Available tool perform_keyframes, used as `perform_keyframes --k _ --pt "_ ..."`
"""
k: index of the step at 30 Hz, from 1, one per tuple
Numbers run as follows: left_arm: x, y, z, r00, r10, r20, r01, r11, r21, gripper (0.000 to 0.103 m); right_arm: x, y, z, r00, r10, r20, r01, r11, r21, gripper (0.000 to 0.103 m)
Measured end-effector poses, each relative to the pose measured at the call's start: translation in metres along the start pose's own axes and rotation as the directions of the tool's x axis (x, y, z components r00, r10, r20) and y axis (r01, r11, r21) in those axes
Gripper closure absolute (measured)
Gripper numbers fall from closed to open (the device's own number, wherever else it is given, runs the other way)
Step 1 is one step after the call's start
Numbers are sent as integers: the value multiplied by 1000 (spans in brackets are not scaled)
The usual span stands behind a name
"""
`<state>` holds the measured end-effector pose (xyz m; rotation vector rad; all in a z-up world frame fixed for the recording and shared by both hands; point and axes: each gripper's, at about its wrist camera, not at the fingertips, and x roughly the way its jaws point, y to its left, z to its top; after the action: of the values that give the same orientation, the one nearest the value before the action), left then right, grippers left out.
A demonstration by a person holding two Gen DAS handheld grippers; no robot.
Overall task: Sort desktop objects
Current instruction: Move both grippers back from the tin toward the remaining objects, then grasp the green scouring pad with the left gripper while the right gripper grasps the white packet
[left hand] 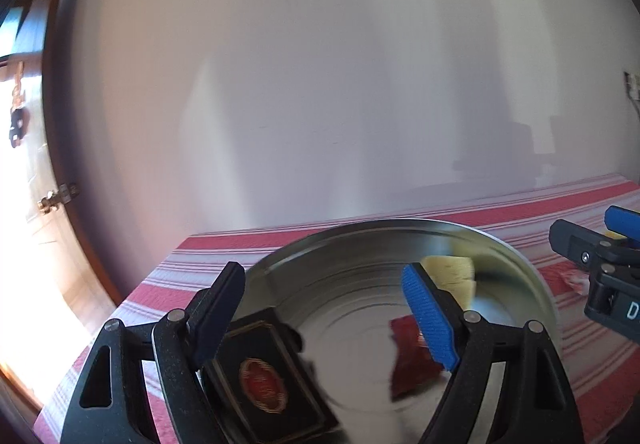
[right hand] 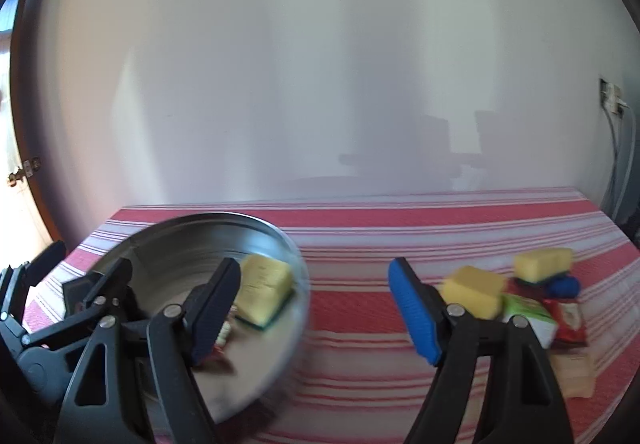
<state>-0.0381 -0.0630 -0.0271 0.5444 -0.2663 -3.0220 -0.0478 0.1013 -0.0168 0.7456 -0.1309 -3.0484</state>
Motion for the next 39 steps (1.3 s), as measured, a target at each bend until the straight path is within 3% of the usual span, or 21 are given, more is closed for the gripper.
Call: perform_keyframes --k 4,10,17,28,34,39 --pt "-5 -15 0 995 -102 1 102 994 31 20 -5 -32 -7 998 -52 -25 53 998 38 23" --pt "-16 -40 -2 987 -160 1 160 984 74 20 -16 -80 -17 990 -127 -53 131 988 79 23" --pt "-45 -86 4 956 -293 14 288 948 135 20 -39 -140 -29 973 -217 -84 227 963 143 23" --pt "-55 -182 -1 869 -469 -159 493 845 205 20 -69 -216 -53 959 -253 -127 279 924 263 23" --pt "-46 -216 -2 830 -495 -257 543 822 170 20 -74 -241 -61 962 -235 -141 269 910 316 23" --pt "-37 -240 -2 783 -528 -329 593 794 138 20 -81 -255 -66 966 -217 -143 255 897 361 23"
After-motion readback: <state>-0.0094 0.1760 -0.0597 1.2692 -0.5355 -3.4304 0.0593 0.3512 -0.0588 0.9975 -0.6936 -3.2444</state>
